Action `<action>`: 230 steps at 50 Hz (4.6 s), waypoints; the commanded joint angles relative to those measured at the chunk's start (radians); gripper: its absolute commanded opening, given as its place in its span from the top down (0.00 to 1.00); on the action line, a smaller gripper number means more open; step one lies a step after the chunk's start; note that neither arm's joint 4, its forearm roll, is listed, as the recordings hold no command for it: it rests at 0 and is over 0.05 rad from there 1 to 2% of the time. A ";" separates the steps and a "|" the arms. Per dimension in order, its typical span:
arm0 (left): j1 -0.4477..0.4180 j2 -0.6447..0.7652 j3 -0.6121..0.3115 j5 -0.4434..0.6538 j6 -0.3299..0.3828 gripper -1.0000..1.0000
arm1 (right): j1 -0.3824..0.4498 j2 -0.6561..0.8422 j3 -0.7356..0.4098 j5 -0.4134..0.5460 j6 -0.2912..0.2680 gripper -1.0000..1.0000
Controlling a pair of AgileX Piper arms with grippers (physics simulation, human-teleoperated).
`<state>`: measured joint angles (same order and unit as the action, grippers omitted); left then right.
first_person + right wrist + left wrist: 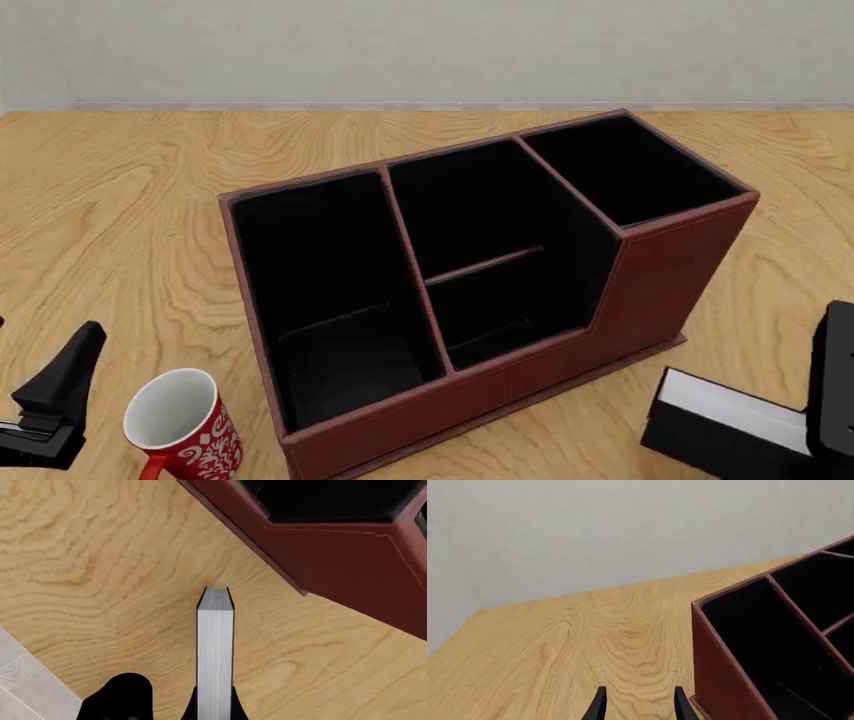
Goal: Pick up the book and place it in the right compartment of the caddy.
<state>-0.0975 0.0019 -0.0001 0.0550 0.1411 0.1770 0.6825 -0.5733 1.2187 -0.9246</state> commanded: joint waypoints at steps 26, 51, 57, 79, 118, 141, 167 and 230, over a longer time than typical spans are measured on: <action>-0.017 0.001 0.000 -0.016 -0.003 0.00 | -0.302 -0.042 -0.133 0.001 -0.058 1.00; -0.036 0.004 -0.001 -0.033 -0.012 0.00 | -0.544 -0.004 -0.330 0.001 -0.123 1.00; -0.035 0.003 0.000 -0.023 -0.009 0.00 | -0.604 0.022 -0.374 0.001 -0.169 1.00; -0.034 0.003 -0.001 -0.030 -0.013 0.00 | -0.547 0.188 -0.779 0.001 -0.080 1.00; -0.029 0.002 -0.001 -0.027 -0.015 0.00 | -0.163 0.425 -1.142 0.001 0.511 1.00; -0.035 -0.001 0.000 -0.028 -0.011 0.00 | -0.057 0.442 -1.065 0.001 0.621 1.00; -0.044 -0.001 0.000 -0.027 0.006 0.00 | 0.013 0.479 -1.063 0.001 0.655 1.00; -0.043 0.002 0.000 -0.012 0.012 0.00 | 0.085 0.593 -0.994 0.001 0.706 1.00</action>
<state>-0.1408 0.0032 -0.0004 0.0411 0.1524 0.2604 1.2699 -1.5672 1.2200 -0.2390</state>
